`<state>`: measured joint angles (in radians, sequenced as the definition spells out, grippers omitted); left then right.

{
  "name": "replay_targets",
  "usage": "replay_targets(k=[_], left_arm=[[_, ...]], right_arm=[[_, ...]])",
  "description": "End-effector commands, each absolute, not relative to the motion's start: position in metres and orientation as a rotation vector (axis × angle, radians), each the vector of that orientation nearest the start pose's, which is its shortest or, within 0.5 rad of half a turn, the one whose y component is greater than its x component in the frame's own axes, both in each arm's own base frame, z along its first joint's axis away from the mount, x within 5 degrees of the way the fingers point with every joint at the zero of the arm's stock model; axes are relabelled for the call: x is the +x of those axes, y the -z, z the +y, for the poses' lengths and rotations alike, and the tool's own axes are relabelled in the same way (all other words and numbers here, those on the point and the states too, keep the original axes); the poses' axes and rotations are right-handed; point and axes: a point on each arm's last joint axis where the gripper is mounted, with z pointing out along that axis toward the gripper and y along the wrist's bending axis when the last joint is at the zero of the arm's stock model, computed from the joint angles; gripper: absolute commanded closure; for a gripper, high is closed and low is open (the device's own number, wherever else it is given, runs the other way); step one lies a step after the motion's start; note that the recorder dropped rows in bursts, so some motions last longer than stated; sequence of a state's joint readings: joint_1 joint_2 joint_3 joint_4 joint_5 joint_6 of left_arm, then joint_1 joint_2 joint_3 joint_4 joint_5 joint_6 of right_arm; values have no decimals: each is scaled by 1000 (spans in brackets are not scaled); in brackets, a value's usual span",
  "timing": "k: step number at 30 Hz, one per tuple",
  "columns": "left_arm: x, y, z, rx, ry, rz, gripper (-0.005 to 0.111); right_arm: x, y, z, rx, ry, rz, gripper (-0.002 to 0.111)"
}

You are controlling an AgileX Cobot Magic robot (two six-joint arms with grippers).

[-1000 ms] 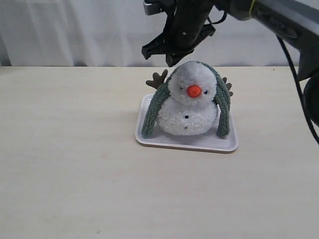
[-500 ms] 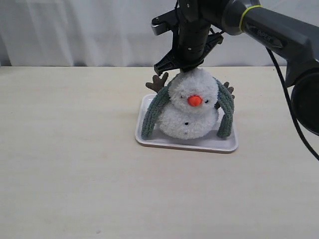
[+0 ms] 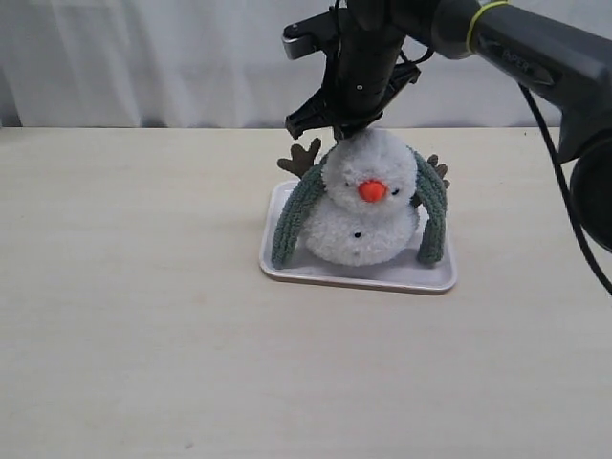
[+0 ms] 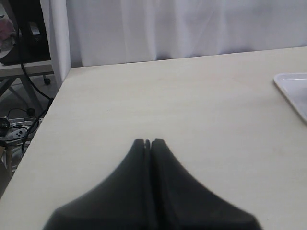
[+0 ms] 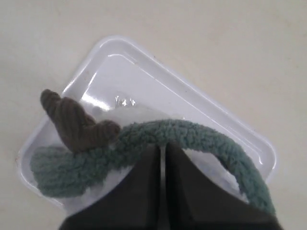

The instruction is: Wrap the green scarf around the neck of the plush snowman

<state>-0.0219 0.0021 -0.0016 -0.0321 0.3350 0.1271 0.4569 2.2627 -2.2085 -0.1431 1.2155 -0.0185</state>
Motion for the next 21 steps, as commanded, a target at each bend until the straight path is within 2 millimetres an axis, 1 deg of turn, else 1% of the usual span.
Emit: replay_targets(k=[1,3,4,5,6,7,8,9,10,12,14,15,16,17,18,19,21], left_arm=[[54,-184,-2,113,-36,1804,107],[54,-184,-2,113,-36,1804,107],[54,-184,-2,113,-36,1804,107],[54,-184,-2,113,-36,1804,107],[54,-184,-2,113,-36,1804,107],[54,-184,-2,113,-36,1804,107],[54,-184,-2,113,-36,1804,107],[54,-184,-2,113,-36,1804,107],[54,-184,-2,113,-36,1804,107],[54,-184,-2,113,-36,1804,107],[54,-184,-2,113,-36,1804,107],[54,-184,-2,113,-36,1804,107],[54,-184,-2,113,-36,1804,107],[54,-184,-2,113,-36,1804,107],[54,-184,-2,113,-36,1804,107],[54,-184,-2,113,-36,1804,107],[54,-184,-2,113,-36,1804,107]], right_arm=[[436,-306,199,-648,56,2568,100],[429,-326,196,-634,41,2531,93],[420,-344,192,-603,16,2503,84],[416,-349,191,-591,5,2499,80],[407,-361,187,-586,-14,2489,72],[403,-363,186,-586,-17,2489,69],[393,-367,181,-580,-14,2500,62],[384,-370,174,-564,9,2511,58],[379,-370,171,-558,29,2521,56],[366,-366,158,-542,120,2547,56],[351,-363,141,-520,162,2583,56],[343,-358,125,-481,151,2629,56],[339,-353,112,-454,137,2663,56],[329,-343,92,-421,107,2725,56],[324,-331,80,-460,14,2718,56],[323,-324,74,-507,-21,2708,56],[321,-305,66,-565,-86,2672,56]])
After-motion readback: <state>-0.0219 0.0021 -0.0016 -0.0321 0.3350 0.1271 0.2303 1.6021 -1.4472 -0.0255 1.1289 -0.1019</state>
